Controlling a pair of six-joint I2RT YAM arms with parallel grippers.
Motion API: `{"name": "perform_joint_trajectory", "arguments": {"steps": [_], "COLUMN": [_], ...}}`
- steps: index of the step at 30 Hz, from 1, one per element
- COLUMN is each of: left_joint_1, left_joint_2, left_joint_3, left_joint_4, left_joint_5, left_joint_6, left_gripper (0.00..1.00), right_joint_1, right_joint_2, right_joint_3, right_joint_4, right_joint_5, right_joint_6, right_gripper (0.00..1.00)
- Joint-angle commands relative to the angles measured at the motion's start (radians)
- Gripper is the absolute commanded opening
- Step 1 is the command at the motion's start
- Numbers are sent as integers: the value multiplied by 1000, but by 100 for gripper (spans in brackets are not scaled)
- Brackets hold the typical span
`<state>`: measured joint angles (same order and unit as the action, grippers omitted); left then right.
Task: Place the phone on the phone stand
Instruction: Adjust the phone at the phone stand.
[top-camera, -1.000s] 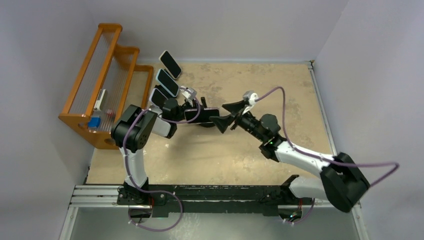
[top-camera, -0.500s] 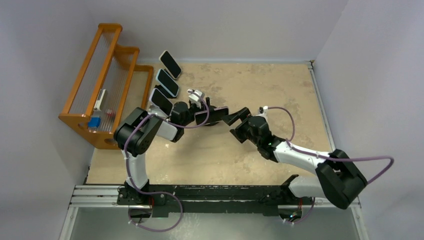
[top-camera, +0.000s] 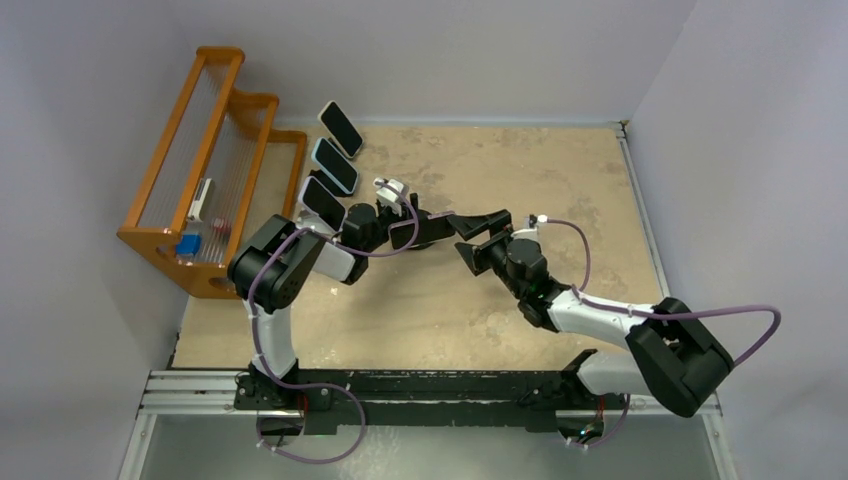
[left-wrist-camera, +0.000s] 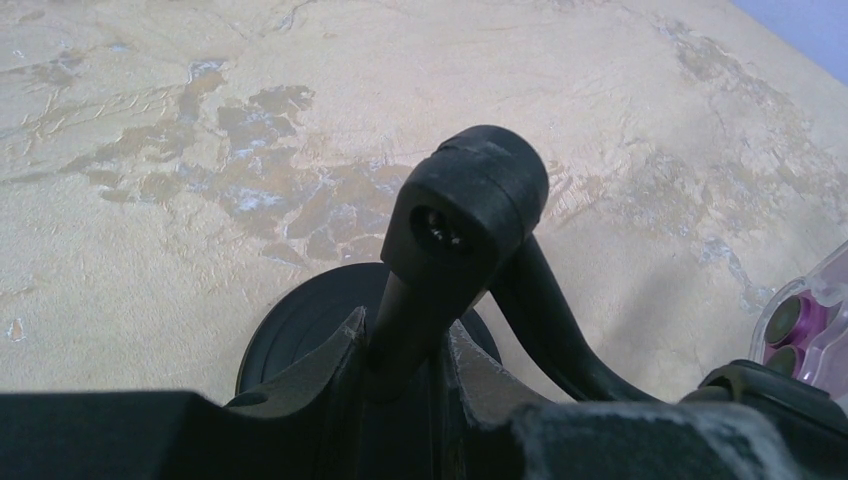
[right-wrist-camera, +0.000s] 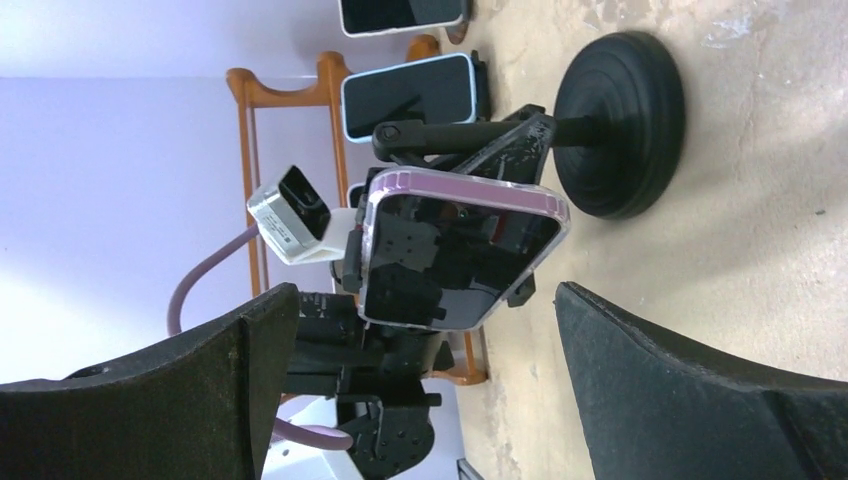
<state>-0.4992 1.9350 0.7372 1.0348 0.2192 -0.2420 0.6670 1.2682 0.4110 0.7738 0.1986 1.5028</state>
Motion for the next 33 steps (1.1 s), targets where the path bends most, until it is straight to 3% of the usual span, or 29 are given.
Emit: {"name": "perform_joint_trajectory", "arguments": {"steps": [1,4,22,33], "left_joint_1": [7,7,7,5], "left_joint_2": [11,19,39,40], "left_joint_3": [20,22,37,40], "left_joint_4": [24,30,25,18], "left_joint_5": [-23,-21,-2,7], "left_joint_6": [-23,-29,-31,-31], "left_gripper": [0,0,0,0], "right_joint_1": [2,2,1,0], "right_joint_2": [17,69,210,322], "right_joint_3": [22,69,73,140], "right_joint_4": [110,20,339,292], "right_joint_5": [59,64,79,4], "right_joint_6": [11,54,67,100], "right_gripper": [99,99,99,99]}}
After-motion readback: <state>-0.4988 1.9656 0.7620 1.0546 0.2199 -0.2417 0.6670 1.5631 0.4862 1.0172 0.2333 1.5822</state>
